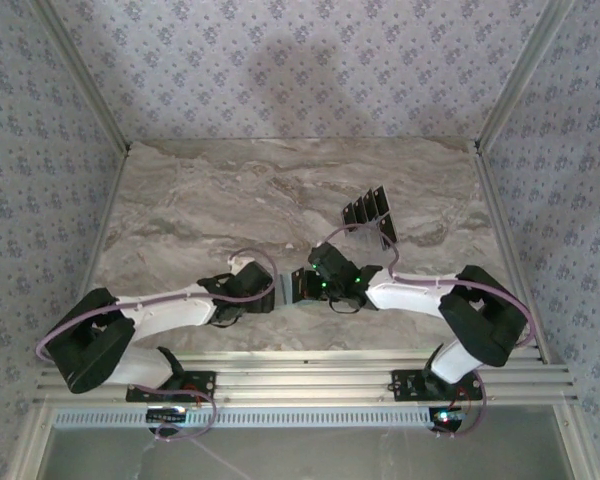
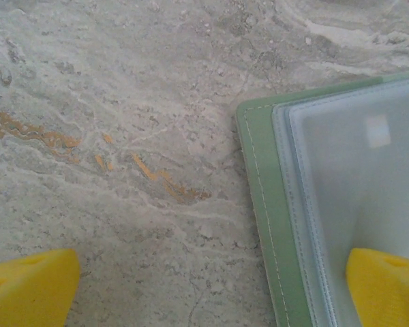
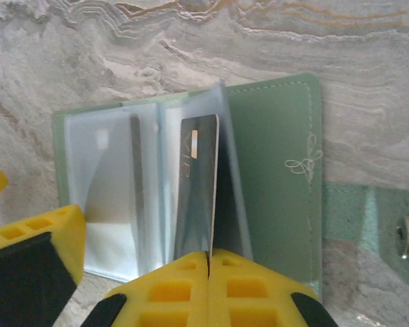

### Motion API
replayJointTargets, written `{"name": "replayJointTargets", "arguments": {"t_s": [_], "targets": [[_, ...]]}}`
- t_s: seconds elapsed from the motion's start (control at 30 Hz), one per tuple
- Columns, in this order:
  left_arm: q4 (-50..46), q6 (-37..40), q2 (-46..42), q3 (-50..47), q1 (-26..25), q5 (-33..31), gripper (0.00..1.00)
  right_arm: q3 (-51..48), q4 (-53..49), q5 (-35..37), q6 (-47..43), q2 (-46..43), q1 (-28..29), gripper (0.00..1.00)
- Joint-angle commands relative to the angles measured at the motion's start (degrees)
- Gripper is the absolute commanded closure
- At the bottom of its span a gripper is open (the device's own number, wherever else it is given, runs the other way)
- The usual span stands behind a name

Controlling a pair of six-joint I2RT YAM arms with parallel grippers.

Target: Put the credit cards into the card holder

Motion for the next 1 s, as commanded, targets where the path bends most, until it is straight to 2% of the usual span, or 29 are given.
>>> {"name": "replayJointTargets", "arguments": {"t_s": [0.0,0.23,0.5,0.97], "targets": [[-2.87,-0.22,0.26,-1.14,0.31,-1.42,0.0,-1.78,2.14,-2.04,-2.12,-1.85,-1.22,1.0],[-2.84,-0.17,0.33,-1.25,0.33,-1.2,0.0,-5.26,10.79,-6.55,-2.4,-3.17,-3.27,1.0],[-2.86,-0.05,0.3,-1.04,0.34,-1.33,0.0,-7.97,20.06,-10.19,-0.52,-0.58,-3.55,1.0],[-2.93,-0.04,0.17,-1.03,0.31,-1.4,0.0,-8.62,23.9,-10.87,1.39,3.45,-3.45,1.0]]}}
